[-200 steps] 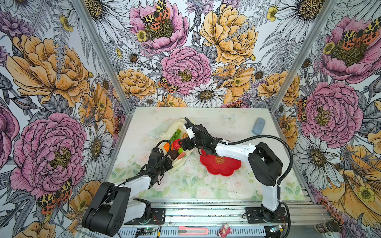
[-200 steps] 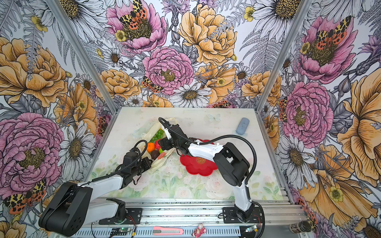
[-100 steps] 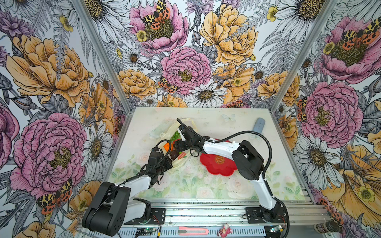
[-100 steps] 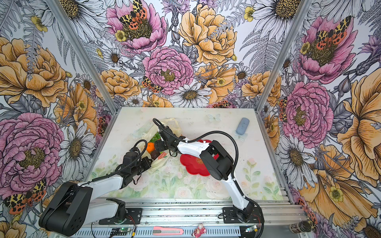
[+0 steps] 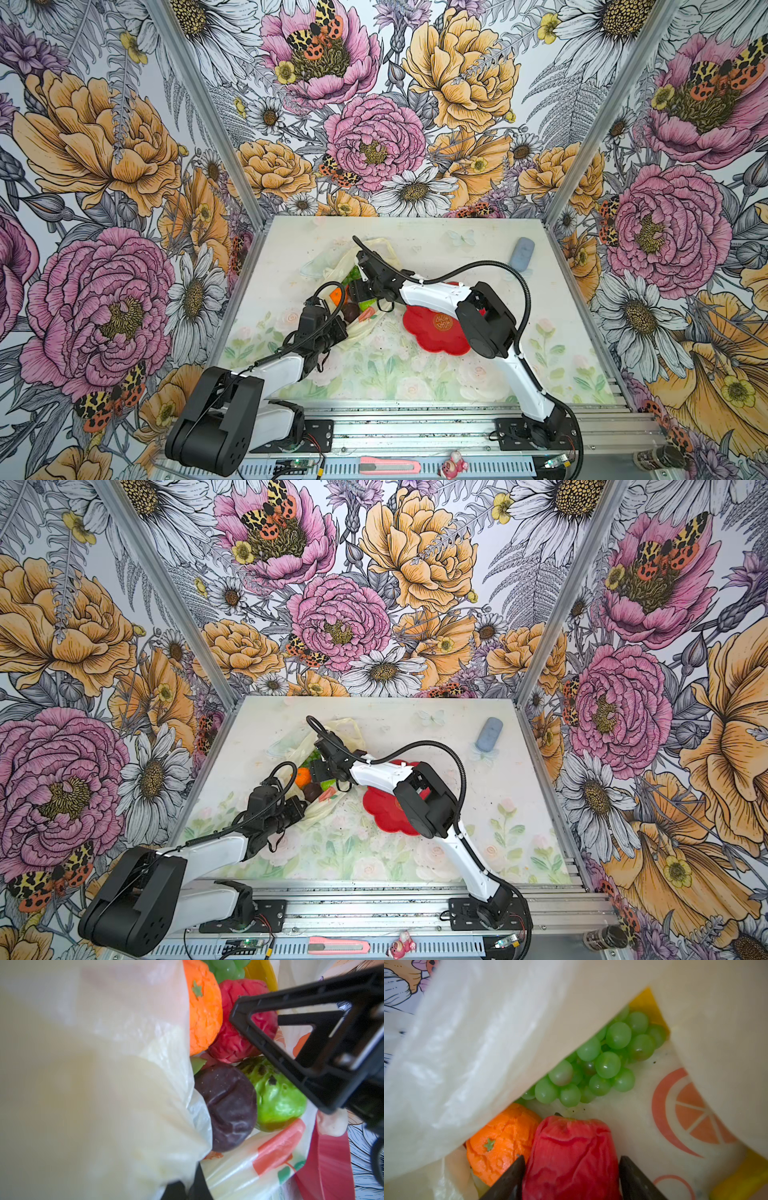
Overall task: Take the fake fruits out of the plastic bag
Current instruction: 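Lift the red apple out and lower it into the red bowl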
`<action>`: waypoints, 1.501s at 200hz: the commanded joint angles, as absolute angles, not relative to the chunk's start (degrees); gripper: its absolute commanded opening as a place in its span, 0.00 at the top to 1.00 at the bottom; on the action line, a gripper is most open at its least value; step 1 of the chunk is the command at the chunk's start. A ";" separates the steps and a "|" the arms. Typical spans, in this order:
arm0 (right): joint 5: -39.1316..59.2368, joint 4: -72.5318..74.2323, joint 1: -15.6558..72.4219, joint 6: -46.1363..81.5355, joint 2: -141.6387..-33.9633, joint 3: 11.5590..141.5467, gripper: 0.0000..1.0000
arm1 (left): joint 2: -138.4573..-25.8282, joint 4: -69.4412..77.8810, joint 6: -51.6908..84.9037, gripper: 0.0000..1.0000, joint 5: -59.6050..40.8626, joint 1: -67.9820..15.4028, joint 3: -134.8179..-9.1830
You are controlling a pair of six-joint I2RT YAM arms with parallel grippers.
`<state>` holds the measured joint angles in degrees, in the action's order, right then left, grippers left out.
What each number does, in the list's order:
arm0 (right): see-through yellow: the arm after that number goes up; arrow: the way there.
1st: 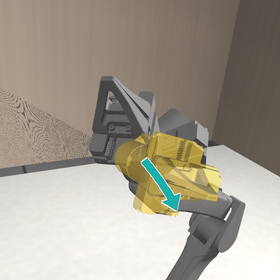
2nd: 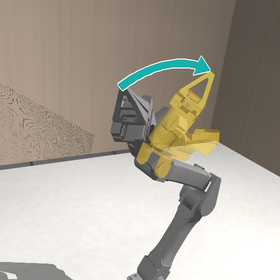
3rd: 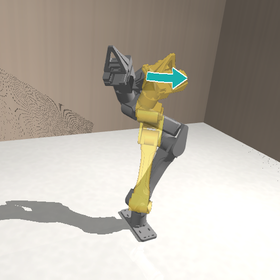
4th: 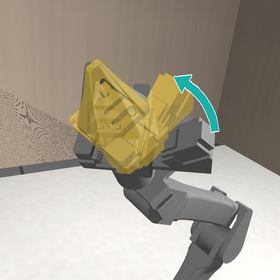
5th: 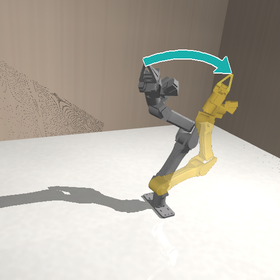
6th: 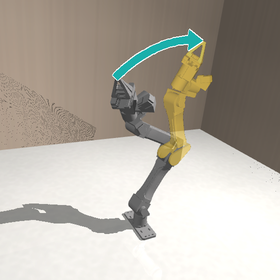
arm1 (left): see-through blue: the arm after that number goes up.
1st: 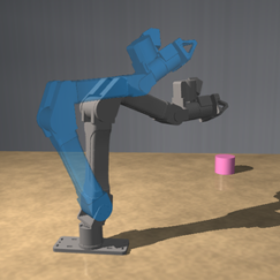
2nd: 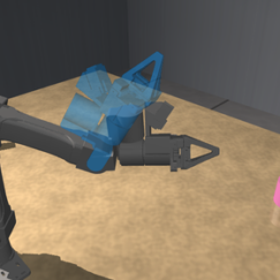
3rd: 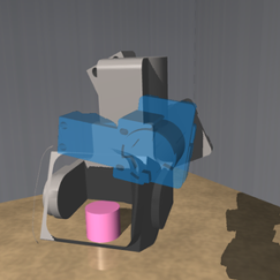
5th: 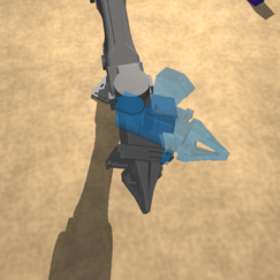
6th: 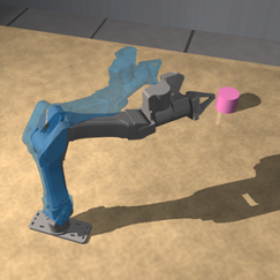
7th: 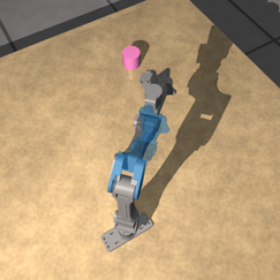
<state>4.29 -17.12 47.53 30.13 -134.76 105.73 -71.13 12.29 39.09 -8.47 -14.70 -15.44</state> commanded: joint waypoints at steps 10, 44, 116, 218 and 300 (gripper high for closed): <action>3.78 -17.63 46.93 29.29 -133.46 107.67 0.31 | -71.57 13.47 38.58 1.00 -9.63 -13.97 -15.87; 4.13 -17.29 46.29 29.22 -130.23 106.54 0.35 | -71.74 13.52 38.46 1.00 -9.57 -13.89 -15.88; 6.44 -4.16 45.73 30.06 -120.05 94.13 0.36 | -72.41 13.64 38.32 1.00 -9.67 -13.89 -16.11; 4.77 1.98 45.75 27.46 -103.28 74.99 0.37 | -72.69 13.75 38.15 1.00 -9.95 -13.80 -16.30; -9.37 19.71 45.74 23.56 -83.95 44.48 0.37 | -73.21 14.05 38.14 1.00 -10.53 -13.49 -16.50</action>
